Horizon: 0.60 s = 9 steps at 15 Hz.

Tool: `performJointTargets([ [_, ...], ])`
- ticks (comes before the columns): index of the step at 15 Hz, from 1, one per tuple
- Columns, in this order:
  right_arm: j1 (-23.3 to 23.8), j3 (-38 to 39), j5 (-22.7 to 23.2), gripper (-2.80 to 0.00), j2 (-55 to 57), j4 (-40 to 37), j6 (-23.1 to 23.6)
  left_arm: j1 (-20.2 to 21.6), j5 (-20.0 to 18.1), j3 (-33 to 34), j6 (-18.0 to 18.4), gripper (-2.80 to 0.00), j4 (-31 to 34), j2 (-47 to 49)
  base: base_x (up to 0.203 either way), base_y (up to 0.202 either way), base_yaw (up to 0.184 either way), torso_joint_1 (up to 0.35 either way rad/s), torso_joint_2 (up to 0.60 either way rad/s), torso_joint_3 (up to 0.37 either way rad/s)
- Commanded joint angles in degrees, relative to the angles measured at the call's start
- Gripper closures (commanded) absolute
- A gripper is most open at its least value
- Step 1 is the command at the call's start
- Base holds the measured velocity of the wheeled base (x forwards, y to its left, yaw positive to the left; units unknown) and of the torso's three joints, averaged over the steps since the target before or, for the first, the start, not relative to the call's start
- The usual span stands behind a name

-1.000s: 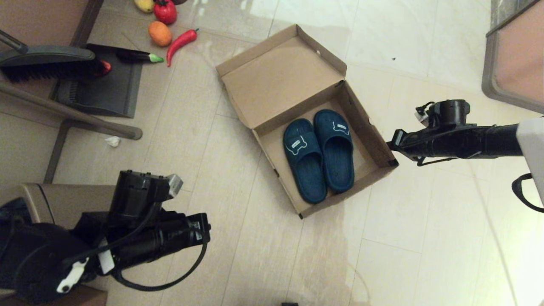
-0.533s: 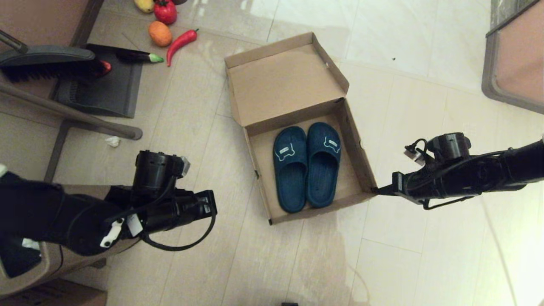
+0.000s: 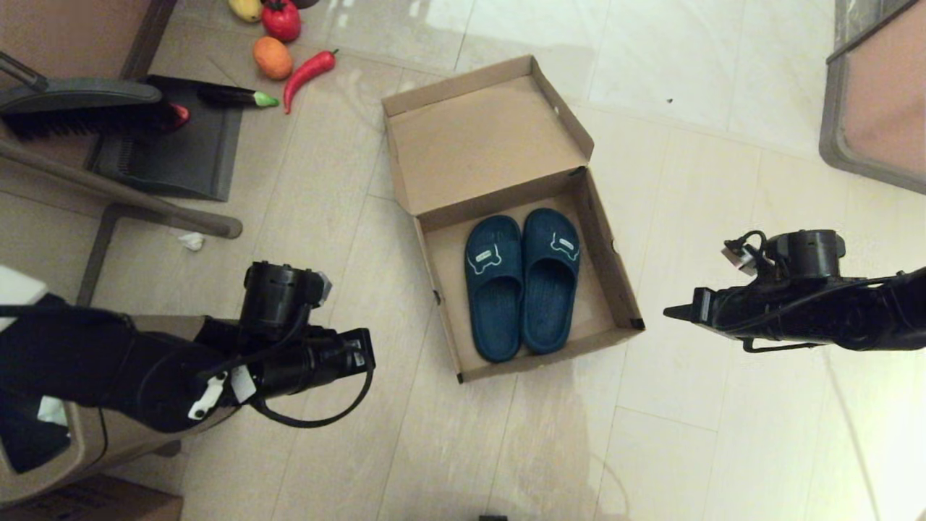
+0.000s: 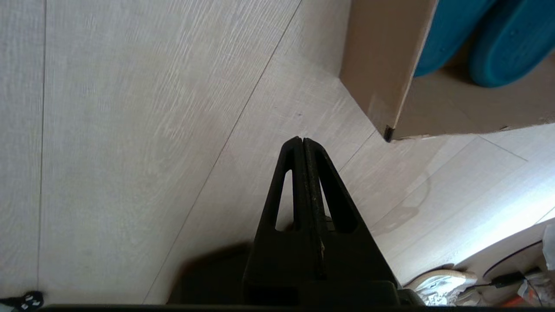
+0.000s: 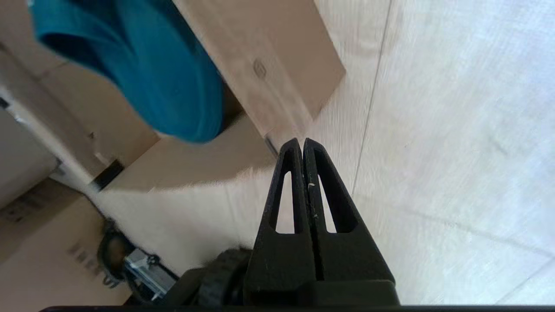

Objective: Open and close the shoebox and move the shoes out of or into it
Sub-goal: Put the shoes out of the shoe box

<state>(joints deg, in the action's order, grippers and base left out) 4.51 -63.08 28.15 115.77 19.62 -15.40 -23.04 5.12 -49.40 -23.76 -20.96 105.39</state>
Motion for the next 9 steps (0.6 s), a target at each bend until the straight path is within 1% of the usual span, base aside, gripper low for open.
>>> performJointTargets([
  [1, -0.9, -2.3, -0.6, 0.0, 4.5, 0.5, -0.2, -0.6, 0.2, -0.1, 0.0, 0.0, -0.1, 0.1, 0.0, 0.0, 0.0, 0.0, 0.0, 0.0],
  [3, -3.5, -6.9, -4.0, 0.0, 9.3, 3.0, -1.4, -0.7, -0.1, -0.3, 0.6, 0.0, -0.2, 0.3, 0.0, 0.0, 0.0, 0.0, 0.0, 0.0],
  [5, -8.2, -10.7, -6.7, 0.0, 11.3, 4.2, -6.0, -2.6, -0.2, -0.3, 0.6, 0.0, -0.3, 0.4, 0.0, 0.0, 0.0, 0.0, 0.0, 0.0],
  [6, -10.7, -10.5, -7.3, 0.0, 11.2, 4.1, -7.1, -3.7, -0.2, -0.3, 0.6, 0.0, -0.4, 0.7, 0.0, 0.0, 0.0, 0.0, 0.0, 0.0],
  [7, -13.0, -8.6, -8.1, 0.0, 10.0, 3.5, -7.6, -4.1, -0.1, -0.3, 0.9, 0.0, -0.5, 1.1, 0.0, 0.0, 0.0, 0.0, 0.0, 0.0],
  [9, -15.8, -2.6, -8.7, 0.0, 6.5, 3.3, -8.3, -4.0, 0.0, -0.3, 1.8, 0.0, -0.6, 2.3, 0.0, 0.0, 0.0, 0.0, 0.0, 0.0],
])
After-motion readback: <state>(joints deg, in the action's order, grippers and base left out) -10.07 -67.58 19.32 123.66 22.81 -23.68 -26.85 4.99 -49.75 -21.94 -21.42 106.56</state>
